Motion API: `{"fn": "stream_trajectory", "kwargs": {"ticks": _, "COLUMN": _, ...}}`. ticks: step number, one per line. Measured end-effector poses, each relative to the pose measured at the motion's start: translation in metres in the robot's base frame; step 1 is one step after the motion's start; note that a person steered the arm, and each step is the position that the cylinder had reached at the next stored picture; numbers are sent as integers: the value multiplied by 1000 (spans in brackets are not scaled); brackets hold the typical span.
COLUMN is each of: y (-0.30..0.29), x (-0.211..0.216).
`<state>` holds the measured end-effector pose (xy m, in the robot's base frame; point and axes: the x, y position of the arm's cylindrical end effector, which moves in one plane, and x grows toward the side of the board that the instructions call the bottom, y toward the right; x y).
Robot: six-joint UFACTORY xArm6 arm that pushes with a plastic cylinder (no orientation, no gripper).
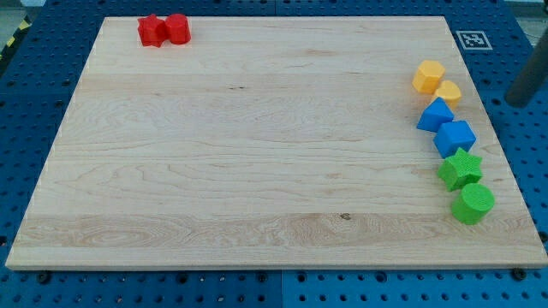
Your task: Move away the blue triangle from the top of blue cube
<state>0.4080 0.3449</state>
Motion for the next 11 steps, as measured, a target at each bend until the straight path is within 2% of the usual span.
{"fn": "stream_trajectory", "kwargs": {"ticks": 1, "y": -15, "x": 37}}
{"fn": "stream_trajectory", "kwargs": {"ticks": 2, "y": -40, "x": 39}}
{"fn": "stream_trajectory", "kwargs": {"ticks": 5, "y": -86, "x": 22}}
{"fn": "stream_trajectory", "kwargs": {"ticks": 9, "y": -155, "x": 24}}
{"fn": "stream_trajectory", "kwargs": {"ticks": 11, "y": -168, "x": 18}}
